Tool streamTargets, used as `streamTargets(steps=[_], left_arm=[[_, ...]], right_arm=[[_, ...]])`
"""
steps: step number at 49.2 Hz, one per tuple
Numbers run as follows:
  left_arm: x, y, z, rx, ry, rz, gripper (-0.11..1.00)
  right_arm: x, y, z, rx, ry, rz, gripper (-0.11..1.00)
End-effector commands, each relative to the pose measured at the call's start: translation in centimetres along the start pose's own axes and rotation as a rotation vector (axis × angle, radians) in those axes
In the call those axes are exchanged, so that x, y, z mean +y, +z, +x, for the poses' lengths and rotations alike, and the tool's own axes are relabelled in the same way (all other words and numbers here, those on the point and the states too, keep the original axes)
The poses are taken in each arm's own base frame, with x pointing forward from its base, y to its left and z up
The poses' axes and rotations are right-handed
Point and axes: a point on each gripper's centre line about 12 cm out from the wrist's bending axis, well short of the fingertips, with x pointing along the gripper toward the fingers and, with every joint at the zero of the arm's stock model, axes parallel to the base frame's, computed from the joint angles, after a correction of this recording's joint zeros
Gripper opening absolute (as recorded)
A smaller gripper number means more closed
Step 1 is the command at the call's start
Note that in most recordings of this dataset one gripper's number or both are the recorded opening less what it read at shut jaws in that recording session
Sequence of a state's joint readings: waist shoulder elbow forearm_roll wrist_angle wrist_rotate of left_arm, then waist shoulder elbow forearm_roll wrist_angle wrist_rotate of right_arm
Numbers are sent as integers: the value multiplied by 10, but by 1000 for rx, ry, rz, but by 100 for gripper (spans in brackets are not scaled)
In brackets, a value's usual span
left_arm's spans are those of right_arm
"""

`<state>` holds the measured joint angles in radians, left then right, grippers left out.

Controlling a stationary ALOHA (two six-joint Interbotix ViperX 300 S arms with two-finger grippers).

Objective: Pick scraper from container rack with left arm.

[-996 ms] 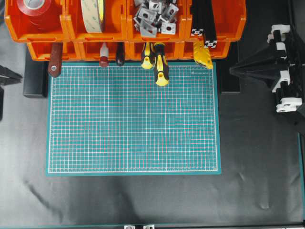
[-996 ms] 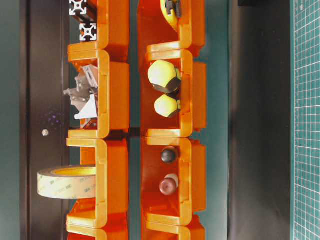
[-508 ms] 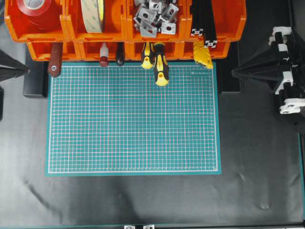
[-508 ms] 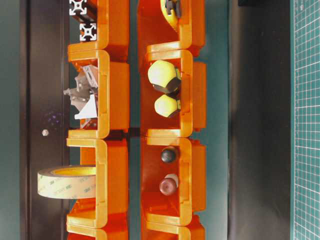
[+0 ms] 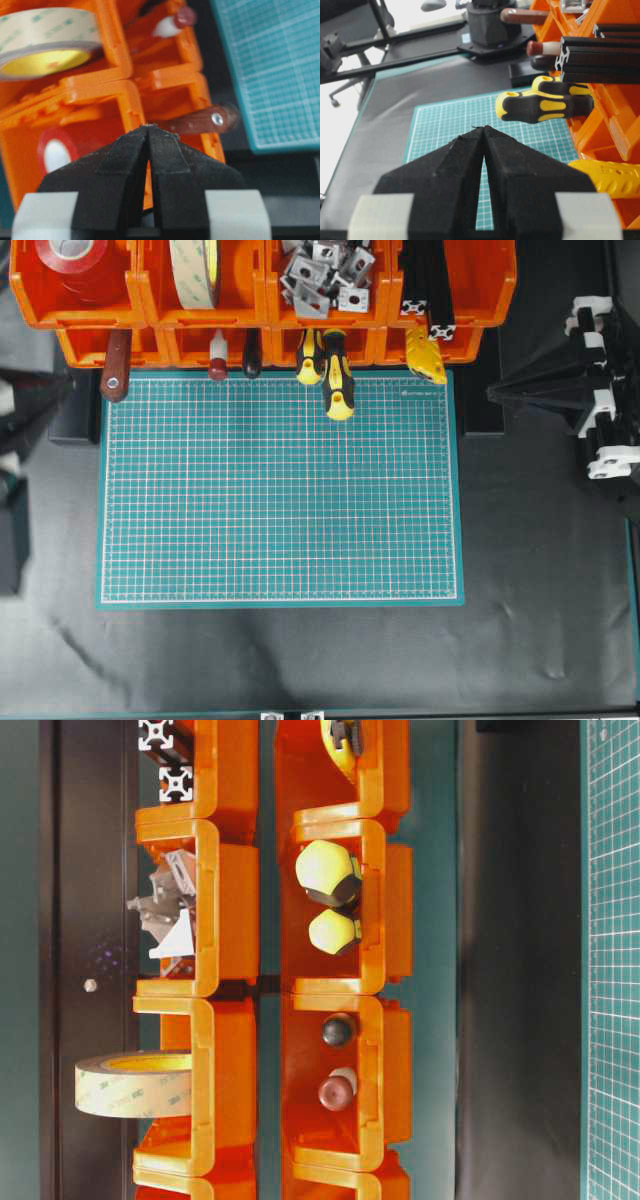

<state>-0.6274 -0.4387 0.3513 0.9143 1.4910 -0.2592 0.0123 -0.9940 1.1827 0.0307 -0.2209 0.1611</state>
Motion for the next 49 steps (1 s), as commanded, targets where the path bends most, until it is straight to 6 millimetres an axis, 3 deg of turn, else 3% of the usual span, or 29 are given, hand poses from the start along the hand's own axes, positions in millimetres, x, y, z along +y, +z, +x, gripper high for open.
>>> streamTargets(steps=[1,10,16,31,49], left_arm=[[-13,4,-2,5,94,-82,0],[-56,-7,31,108,146,-114,0],[-71,-14,43,124,154,-102,0],[-84,-9,50,-11,46,-103,0],[-83,-11,53,-2,47,-98,1]], right_arm=[[1,8,1,-19,0,4,1],[1,8,1,-20,1,5,1],[1,8,0,-20,1,5,1],[1,7,0,-16,0,5,1],[1,8,0,-17,0,4,1]])
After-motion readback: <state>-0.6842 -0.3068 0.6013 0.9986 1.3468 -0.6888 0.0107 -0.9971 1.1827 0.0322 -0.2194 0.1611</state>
